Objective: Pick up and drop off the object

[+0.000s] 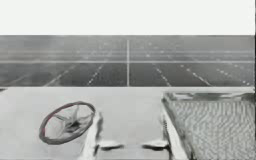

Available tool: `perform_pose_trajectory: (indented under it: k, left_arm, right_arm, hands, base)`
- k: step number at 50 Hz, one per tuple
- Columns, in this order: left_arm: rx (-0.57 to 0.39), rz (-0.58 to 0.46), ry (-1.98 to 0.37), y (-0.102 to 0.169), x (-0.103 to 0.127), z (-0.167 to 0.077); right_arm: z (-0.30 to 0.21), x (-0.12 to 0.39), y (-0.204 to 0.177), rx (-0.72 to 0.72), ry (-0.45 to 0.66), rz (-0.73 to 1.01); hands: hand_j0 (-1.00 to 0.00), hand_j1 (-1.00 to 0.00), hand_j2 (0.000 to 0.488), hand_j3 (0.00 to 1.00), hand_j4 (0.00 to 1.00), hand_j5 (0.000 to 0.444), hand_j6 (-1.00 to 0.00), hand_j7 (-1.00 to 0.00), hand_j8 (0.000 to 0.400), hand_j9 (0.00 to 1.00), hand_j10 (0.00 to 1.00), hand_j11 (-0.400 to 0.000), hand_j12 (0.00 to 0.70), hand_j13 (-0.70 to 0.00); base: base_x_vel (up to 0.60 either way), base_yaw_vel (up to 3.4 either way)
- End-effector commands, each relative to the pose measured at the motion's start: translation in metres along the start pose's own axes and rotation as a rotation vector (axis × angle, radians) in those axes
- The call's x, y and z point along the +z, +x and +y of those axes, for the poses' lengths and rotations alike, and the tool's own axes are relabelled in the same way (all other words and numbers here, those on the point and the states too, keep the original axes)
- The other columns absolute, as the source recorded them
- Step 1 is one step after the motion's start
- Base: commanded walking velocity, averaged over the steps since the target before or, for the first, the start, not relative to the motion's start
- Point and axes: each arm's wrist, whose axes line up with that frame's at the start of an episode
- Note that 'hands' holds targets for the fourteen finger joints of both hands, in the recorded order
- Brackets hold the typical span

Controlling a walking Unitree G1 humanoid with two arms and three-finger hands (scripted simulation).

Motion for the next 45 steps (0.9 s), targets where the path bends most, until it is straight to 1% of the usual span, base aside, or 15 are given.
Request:
perform_pose_trajectory:
  k: [1, 6, 15, 22, 27, 29, 30, 31, 32, 34, 35, 37, 40, 41, 45]
  left_arm:
    - [0.193, -0.129, -0.053, 0.064, 0.006, -0.035]
    - [0.209, -0.038, 0.033, 0.076, 0.023, -0.013]
    - [0.174, -0.061, 1.124, 0.090, 0.078, 0.014]
    - [0.030, 0.189, 1.339, 0.091, 0.041, 0.051]
    - [0.039, 0.219, 1.298, 0.092, 0.016, 0.064]
    - [0.043, 0.271, 1.277, 0.105, 0.009, 0.064]
    - [0.067, 0.217, 1.269, 0.096, -0.003, 0.064]
    - [0.071, 0.241, 1.197, 0.097, -0.002, 0.070]
    - [0.031, 0.283, 1.136, 0.098, -0.006, 0.075]
    - [0.031, 0.262, 1.142, 0.088, -0.012, 0.071]
    - [-0.006, 0.323, 1.146, 0.097, 0.004, 0.073]
    - [0.025, 0.289, 1.156, 0.092, 0.018, 0.066]
    - [0.130, 0.166, 1.149, 0.071, 0.022, 0.057]
    - [0.080, 0.123, 1.136, 0.067, 0.031, 0.061]
    - [0.008, -0.001, 0.693, 0.050, 0.061, 0.052]
  right_arm:
    - [0.005, -0.045, 0.048, -0.217, -0.150, -0.239]
    - [0.011, -0.038, 0.011, -0.206, -0.151, -0.222]
    - [0.023, -0.043, 0.020, -0.231, -0.125, -0.218]
    - [0.030, -0.039, 0.020, -0.246, -0.110, -0.230]
    - [0.028, -0.043, 0.013, -0.226, -0.106, -0.224]
    - [0.028, -0.037, 0.010, -0.218, -0.116, -0.234]
    - [0.027, -0.043, 0.014, -0.228, -0.105, -0.237]
    - [0.022, -0.035, 0.008, -0.206, -0.117, -0.228]
    - [0.020, -0.041, 0.007, -0.209, -0.117, -0.245]
    - [0.021, -0.043, 0.009, -0.198, -0.105, -0.232]
    - [0.025, -0.045, 0.010, -0.194, -0.093, -0.238]
    - [0.022, -0.042, -0.002, -0.191, -0.093, -0.246]
    - [0.027, -0.041, 0.006, -0.186, -0.101, -0.246]
    - [0.027, -0.035, 0.000, -0.183, -0.089, -0.259]
    - [0.029, -0.036, 0.008, -0.186, -0.090, -0.258]
  hands:
    - [0.00, 0.00, 0.000, 0.00, 0.00, 0.000, 0.00, 0.00, 0.000, 0.00, 0.00, 0.000, 0.000, 0.000]
    - [0.00, 0.00, 0.000, 0.00, 0.00, 0.000, 0.00, 0.00, 0.000, 0.00, 0.00, 0.000, 0.000, 0.000]
    - [0.00, 0.00, 0.000, 0.00, 0.00, 0.000, 0.00, 0.00, 0.000, 0.00, 0.00, 0.000, 0.000, 0.000]
    - [0.00, 0.00, 0.000, 0.00, 0.00, 0.000, 0.00, 0.00, 0.000, 0.00, 0.00, 0.000, 0.000, 0.000]
    - [0.00, 0.00, 0.000, 0.00, 0.00, 0.000, 0.00, 0.00, 0.000, 0.00, 0.00, 0.000, 0.000, 0.000]
    - [0.00, -0.26, 0.128, 0.00, 0.00, 0.000, 0.00, -0.26, 0.103, 0.00, 0.00, 0.000, 0.180, 0.000]
    - [0.00, -0.28, 0.142, 0.00, 0.00, 0.000, 0.00, -0.28, 0.113, 0.00, 0.00, 0.000, 0.198, 0.000]
    - [-0.08, -1.00, 0.461, 0.00, 0.00, 0.000, -0.08, -1.00, 0.400, 0.00, 0.00, 0.000, 0.700, 0.000]
    - [-1.00, -1.00, 0.000, 0.00, 0.00, 0.000, -1.00, -1.00, 0.400, 0.00, 0.00, 0.000, 0.700, 0.000]
    - [-1.00, -1.00, 0.000, 0.00, 0.00, 0.000, -1.00, -1.00, 0.400, 0.00, 0.00, 0.000, 0.700, 0.000]
    - [-1.00, -1.00, 0.000, 0.00, 0.00, 0.000, -1.00, -1.00, 0.400, 0.00, 0.00, 0.000, 0.700, 0.000]
    - [-1.00, -1.00, 0.000, 0.00, 0.00, 0.000, -1.00, -1.00, 0.400, 0.00, 0.00, 0.000, 0.700, 0.000]
    - [-1.00, -1.00, 0.000, 0.00, 0.00, 0.000, -1.00, -1.00, 0.400, 0.00, 0.00, 0.000, 0.700, 0.000]
    - [-1.00, -1.00, 0.000, 0.00, 0.00, 0.000, -1.00, -1.00, 0.400, 0.00, 0.00, 0.000, 0.700, 0.000]
    - [-1.00, -1.00, 0.000, 0.00, 0.00, 0.000, -1.00, -1.00, 0.400, 0.00, 0.00, 0.000, 0.700, 0.000]
  base:
    - [0.00, 0.00]
    - [0.00, 0.00]
    - [0.00, 0.00]
    - [0.00, 0.00]
    - [0.00, 0.00]
    - [0.00, 0.00]
    - [0.00, 0.00]
    - [0.00, 0.00]
    - [0.00, 0.00]
    - [0.00, 0.00]
    - [0.00, 0.00]
    - [0.00, 0.00]
    - [0.00, 0.00]
    - [0.00, 0.00]
    - [0.00, 0.00]
